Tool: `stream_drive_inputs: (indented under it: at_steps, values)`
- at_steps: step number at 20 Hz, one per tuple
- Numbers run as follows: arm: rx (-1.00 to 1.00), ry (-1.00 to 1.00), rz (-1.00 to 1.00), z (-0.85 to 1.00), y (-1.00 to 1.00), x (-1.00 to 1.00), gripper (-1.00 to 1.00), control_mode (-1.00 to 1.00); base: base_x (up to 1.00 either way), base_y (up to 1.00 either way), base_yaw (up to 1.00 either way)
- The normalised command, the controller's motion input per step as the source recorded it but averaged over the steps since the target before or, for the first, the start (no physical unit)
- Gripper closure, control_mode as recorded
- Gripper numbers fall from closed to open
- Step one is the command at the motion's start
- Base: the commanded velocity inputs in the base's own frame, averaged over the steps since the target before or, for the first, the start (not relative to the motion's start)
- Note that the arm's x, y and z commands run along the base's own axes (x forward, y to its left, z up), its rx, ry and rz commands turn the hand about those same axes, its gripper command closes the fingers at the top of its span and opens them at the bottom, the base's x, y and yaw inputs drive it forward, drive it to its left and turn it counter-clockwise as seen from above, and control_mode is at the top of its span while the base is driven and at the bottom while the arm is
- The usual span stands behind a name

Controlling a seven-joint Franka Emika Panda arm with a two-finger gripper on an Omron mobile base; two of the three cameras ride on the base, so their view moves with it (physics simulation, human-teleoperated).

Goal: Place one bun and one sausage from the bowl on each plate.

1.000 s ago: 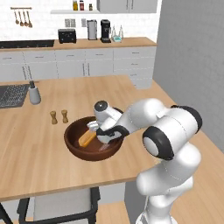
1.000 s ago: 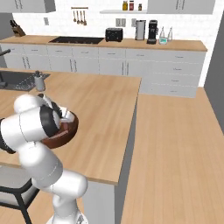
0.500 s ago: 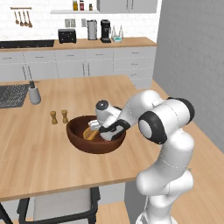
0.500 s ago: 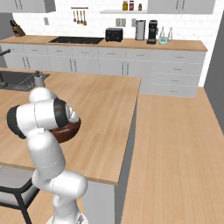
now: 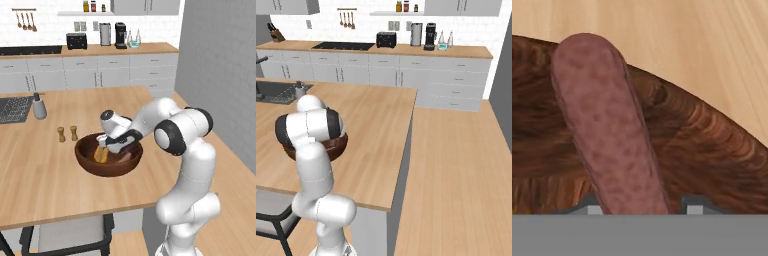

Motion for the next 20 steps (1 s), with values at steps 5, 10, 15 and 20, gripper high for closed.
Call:
stream_drive_inputs:
  at_steps: [5,10,15,20]
  values:
    - [-0.01,-0.01,-0.02,-0.14,0.00,-0.52,1.00,-1.00,0.00,0.00,0.00]
    - [0.04,-0.13,-0.12,0.91,0.01,-0.61,1.00,-1.00,0.00,0.00,0.00]
    - [0.15,-0.16,-0.03,1.00,-0.06,-1.00,1.00,-1.00,0.00,0.00,0.00]
    - [0.15,-0.05,0.00,0.50,-0.21,-0.60,1.00,1.00,-0.40,-0.19,0.00]
